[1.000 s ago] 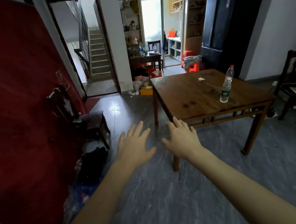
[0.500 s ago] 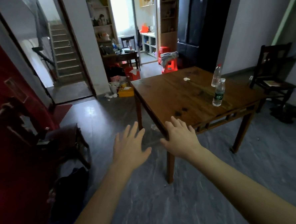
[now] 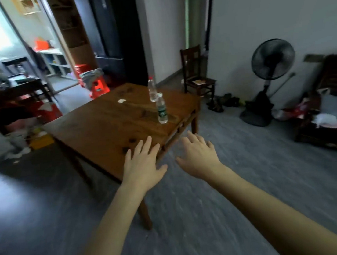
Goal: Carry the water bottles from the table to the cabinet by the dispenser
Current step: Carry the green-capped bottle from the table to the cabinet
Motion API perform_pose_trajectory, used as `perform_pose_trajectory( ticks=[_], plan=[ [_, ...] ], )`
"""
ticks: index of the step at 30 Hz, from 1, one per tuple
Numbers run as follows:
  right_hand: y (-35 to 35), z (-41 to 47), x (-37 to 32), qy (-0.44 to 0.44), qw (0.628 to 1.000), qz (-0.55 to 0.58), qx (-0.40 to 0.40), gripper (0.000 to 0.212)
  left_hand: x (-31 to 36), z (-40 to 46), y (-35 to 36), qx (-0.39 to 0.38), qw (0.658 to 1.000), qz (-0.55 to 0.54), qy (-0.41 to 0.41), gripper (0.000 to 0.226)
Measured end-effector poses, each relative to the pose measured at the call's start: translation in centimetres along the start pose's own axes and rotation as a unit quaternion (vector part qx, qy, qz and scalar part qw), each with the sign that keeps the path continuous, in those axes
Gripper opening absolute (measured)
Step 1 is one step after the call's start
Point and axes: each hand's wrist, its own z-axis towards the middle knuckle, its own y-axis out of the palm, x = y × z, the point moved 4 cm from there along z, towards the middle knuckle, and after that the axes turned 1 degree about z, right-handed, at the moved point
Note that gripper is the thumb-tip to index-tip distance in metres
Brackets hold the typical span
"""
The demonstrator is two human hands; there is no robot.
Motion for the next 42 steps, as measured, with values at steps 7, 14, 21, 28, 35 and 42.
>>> perform_pose_trajectory(
  ticks=[7, 14, 21, 28, 35, 42],
  plan=[
    [-3.2, 4.6, 8.3, 0.054, 0.998, -0.012, 0.014, 0.065, 9.1, 8.0, 0.8, -0.002, 0.997, -0.006, 0.077, 0.075],
    [-2.5, 8.3, 12.1, 0.058, 0.998, -0.010, -0.012, 0.062, 10.4, 13.3, 1.8, -0.022, 0.997, -0.003, 0.069, 0.073],
    [-2.5, 14.7, 13.9, 0.037, 0.999, -0.004, -0.020, 0.061, 10.4, 20.1, 1.6, -0.014, 0.998, -0.003, 0.054, 0.074],
    [-2.4, 24.6, 14.0, -0.005, 0.999, -0.021, -0.037, 0.060, 8.4, 28.8, 2.4, -0.025, 0.999, -0.009, 0.022, 0.071],
    [-2.2, 35.7, 13.9, -0.019, 0.997, -0.042, -0.062, 0.066, 5.6, 38.5, 2.8, -0.029, 0.999, -0.028, -0.012, 0.072],
    [-0.4, 43.6, 13.4, -0.032, 0.990, -0.051, -0.127, 0.066, 2.1, 44.0, 4.5, -0.062, 0.997, -0.029, -0.042, 0.071]
  ],
)
